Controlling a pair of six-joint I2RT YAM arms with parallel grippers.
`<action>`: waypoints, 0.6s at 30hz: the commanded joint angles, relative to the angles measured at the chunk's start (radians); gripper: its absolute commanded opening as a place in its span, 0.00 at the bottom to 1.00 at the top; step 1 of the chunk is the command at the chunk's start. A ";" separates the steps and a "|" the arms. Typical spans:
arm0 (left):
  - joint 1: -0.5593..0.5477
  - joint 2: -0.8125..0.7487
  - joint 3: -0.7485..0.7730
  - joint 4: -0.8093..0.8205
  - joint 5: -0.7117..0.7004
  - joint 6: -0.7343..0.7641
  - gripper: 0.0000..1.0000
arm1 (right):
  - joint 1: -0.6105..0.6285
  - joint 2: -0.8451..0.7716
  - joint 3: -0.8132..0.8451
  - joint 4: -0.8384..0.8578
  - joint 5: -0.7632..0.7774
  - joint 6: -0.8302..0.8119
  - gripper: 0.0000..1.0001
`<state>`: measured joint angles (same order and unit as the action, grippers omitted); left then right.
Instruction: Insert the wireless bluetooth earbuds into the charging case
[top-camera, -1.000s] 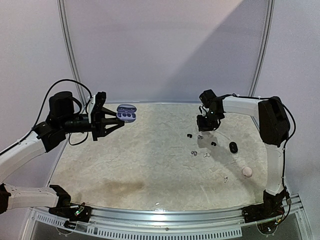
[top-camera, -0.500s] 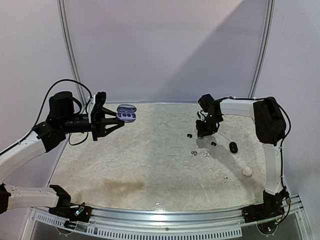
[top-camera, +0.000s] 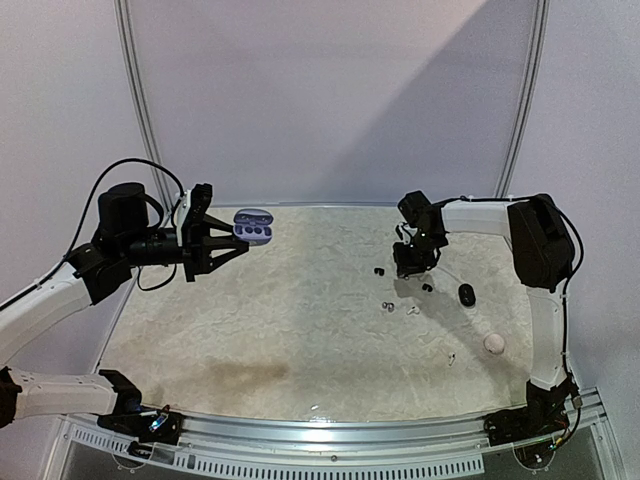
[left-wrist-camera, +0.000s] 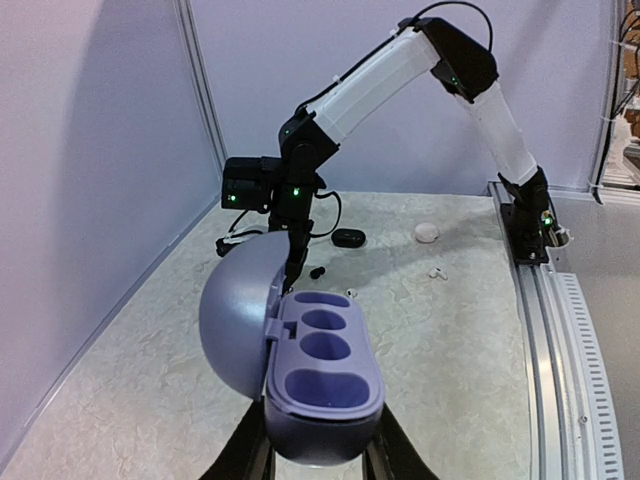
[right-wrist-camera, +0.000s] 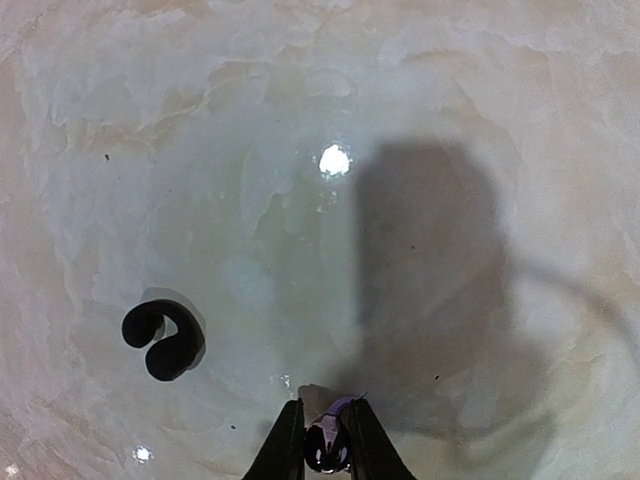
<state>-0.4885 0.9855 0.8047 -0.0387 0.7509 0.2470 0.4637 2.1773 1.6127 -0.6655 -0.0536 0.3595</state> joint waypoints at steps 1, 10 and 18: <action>0.008 -0.005 -0.003 0.003 0.005 0.012 0.00 | 0.004 -0.038 -0.019 -0.060 0.011 0.000 0.15; 0.008 -0.007 -0.005 0.005 -0.002 0.021 0.00 | 0.037 -0.088 -0.077 -0.055 0.034 0.010 0.14; 0.008 -0.007 -0.017 0.022 -0.011 0.000 0.00 | 0.072 -0.215 -0.208 0.102 0.015 0.032 0.11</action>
<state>-0.4885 0.9855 0.8047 -0.0383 0.7498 0.2584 0.5198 2.0518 1.4631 -0.6632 -0.0353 0.3683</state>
